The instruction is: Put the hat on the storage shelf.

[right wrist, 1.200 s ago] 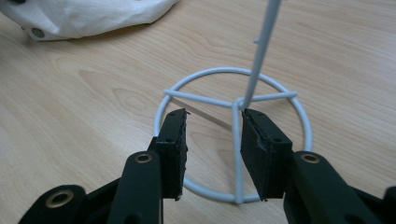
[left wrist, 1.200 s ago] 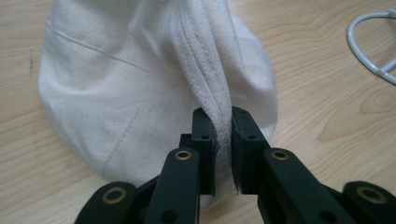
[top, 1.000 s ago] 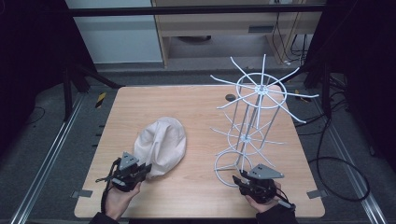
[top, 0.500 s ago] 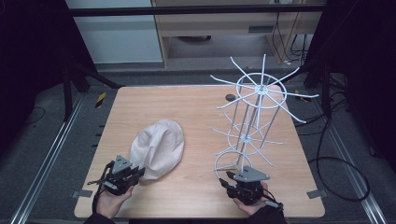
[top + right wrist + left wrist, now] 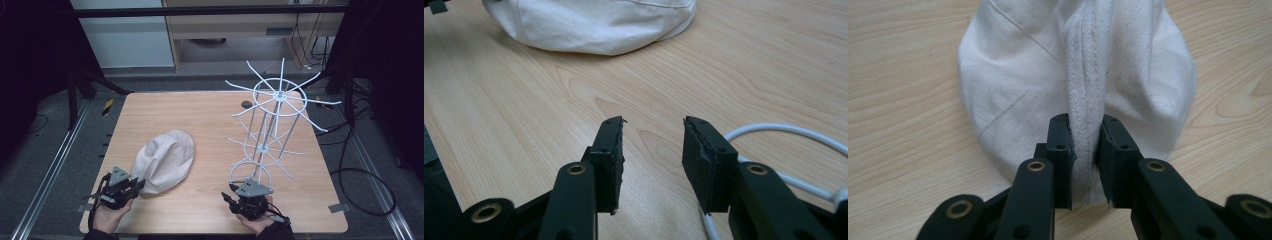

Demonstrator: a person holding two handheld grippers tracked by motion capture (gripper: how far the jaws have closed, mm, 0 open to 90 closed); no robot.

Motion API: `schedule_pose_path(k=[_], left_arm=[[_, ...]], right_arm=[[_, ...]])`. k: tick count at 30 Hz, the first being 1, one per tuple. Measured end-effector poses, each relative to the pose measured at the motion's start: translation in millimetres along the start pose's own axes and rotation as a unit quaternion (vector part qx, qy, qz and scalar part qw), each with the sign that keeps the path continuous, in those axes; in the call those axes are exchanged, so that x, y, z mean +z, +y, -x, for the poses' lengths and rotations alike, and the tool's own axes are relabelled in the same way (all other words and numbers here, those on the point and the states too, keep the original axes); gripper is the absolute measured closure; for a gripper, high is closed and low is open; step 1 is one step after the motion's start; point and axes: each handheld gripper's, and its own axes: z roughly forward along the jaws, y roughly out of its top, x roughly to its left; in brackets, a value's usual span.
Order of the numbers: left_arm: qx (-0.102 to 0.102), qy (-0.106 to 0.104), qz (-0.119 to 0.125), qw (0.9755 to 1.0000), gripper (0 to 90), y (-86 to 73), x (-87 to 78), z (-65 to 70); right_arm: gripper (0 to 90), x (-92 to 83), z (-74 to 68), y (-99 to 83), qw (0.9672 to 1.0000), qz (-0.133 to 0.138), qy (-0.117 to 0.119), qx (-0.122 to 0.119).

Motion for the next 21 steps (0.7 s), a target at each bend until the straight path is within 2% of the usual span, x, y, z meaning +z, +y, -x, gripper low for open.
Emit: schedule_pose_path(k=[3,4,5,6,7,8,9,10,12,13,15,16,17,21], left_arm=[[-0.005,0.007,0.001,1.0000,73.2,-1.2,-0.9,-4.1],[-0.007,0.007,0.003,0.9999,71.3,-1.5,-1.0,-5.2],[-0.006,0.006,0.005,1.0000,65.5,-1.6,-1.2,-5.4],[-0.006,0.006,0.012,0.9999,65.5,-1.5,-2.0,-5.0],[-0.003,0.005,0.019,0.9998,61.5,-0.5,-3.4,-4.1],[0.003,0.004,0.036,0.9993,51.3,3.7,-6.9,-1.5],[0.003,0.004,0.036,0.9993,46.9,3.7,-6.9,-1.5],[0.005,0.006,0.043,0.9990,46.9,7.1,-8.8,-0.2],[0.002,0.001,0.062,0.9981,40.2,22.3,-14.2,2.0],[0.002,0.001,0.062,0.9981,39.1,22.3,-14.2,2.0],[0.005,-0.004,0.069,0.9976,37.8,33.5,-16.0,4.2],[0.012,-0.007,0.071,0.9974,36.2,44.4,-14.8,7.1],[0.012,-0.007,0.071,0.9974,35.8,44.4,-14.8,7.1],[0.012,-0.007,0.073,0.9972,35.3,66.6,-2.3,12.4]], right_arm=[[60.2,0.2,0.5,-1.2,1.0000,-0.002,-0.002,-0.003],[60.1,-0.1,1.0,-1.7,1.0000,-0.002,-0.003,-0.002],[59.7,-1.6,2.8,-2.7,1.0000,-0.001,-0.006,0.001],[59.7,-1.6,2.8,-2.7,1.0000,-0.001,-0.006,0.001],[59.6,-2.8,3.4,-3.1,1.0000,-0.002,-0.007,0.005],[59.2,-5.4,5.5,-4.4,0.9999,0.001,-0.011,0.005],[59.2,-5.4,5.5,-4.4,0.9999,0.001,-0.011,0.005],[58.9,-7.0,7.0,-5.3,0.9999,0.001,-0.014,0.003],[58.4,-12.6,11.1,-8.7,0.9997,0.000,-0.022,0.010],[58.2,-14.8,13.0,-9.9,0.9996,-0.001,-0.026,0.011],[58.1,-17.0,15.0,-11.1,0.9995,-0.001,-0.029,0.013],[57.6,-21.7,18.3,-13.0,0.9992,0.001,-0.034,0.019],[57.6,-21.7,18.3,-13.0,0.9992,0.001,-0.034,0.019],[56.9,-30.6,26.1,-17.6,0.9985,0.001,-0.047,0.027]])
